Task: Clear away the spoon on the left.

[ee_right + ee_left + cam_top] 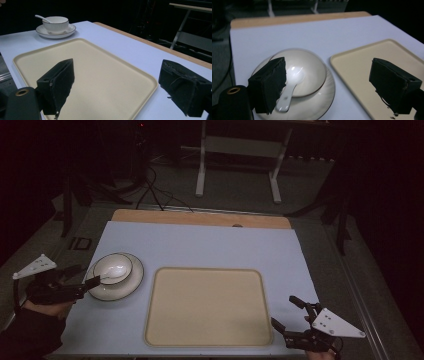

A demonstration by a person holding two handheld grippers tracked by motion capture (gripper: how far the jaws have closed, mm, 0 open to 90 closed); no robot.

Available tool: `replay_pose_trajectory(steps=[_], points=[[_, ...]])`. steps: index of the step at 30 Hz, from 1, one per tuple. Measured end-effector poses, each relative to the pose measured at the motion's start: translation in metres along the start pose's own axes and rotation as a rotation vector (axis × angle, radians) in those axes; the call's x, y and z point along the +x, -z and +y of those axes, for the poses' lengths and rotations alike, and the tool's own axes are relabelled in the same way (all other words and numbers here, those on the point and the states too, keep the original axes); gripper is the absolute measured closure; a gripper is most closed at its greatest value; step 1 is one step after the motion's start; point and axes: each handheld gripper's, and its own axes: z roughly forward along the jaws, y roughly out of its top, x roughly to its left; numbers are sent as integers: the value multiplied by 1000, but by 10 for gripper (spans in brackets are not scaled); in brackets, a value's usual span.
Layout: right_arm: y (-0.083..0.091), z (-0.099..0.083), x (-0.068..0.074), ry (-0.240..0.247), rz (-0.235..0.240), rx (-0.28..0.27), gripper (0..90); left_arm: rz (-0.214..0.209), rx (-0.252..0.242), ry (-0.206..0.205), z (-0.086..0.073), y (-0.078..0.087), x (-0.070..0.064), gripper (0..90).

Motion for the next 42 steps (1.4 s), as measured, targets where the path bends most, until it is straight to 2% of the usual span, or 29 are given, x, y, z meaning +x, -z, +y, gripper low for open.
replay_pose_trajectory(steps=[3,4,5,7,8,10,11,12,14,17,21,24,25,32,39,42], points=[[-1,0,0,4,1,5,131,34,37,58,-5,-5,8,149],[-1,0,0,3,2,5,131,49,50,88,-7,-6,11,157],[-1,0,0,4,3,6,131,38,51,118,-9,-7,15,161],[-1,0,0,4,3,6,131,72,53,188,-12,-9,21,194],[-1,0,0,4,3,8,131,59,44,216,-13,-9,25,204],[-1,0,0,5,2,8,132,61,44,272,-17,-10,30,220],[-1,0,0,5,3,8,132,52,49,288,-19,-11,32,235],[-1,-1,0,5,3,9,133,62,52,303,-21,-12,32,237],[-1,-1,0,2,4,11,133,61,60,325,-24,-14,33,271],[-1,-1,0,2,4,12,134,90,73,329,-26,-16,32,336],[-1,-1,1,5,4,13,134,92,103,370,-27,-20,35,390],[-1,-1,1,3,4,13,135,77,123,400,-29,-23,41,428],[-2,-1,1,3,5,13,135,54,119,416,-30,-24,43,441],[-2,-1,1,3,4,18,136,4,135,492,-36,-32,52,506],[-4,0,1,7,6,20,136,-10,155,528,-36,-38,58,582],[-5,0,1,4,8,22,137,-32,154,534,-37,-40,59,653]])
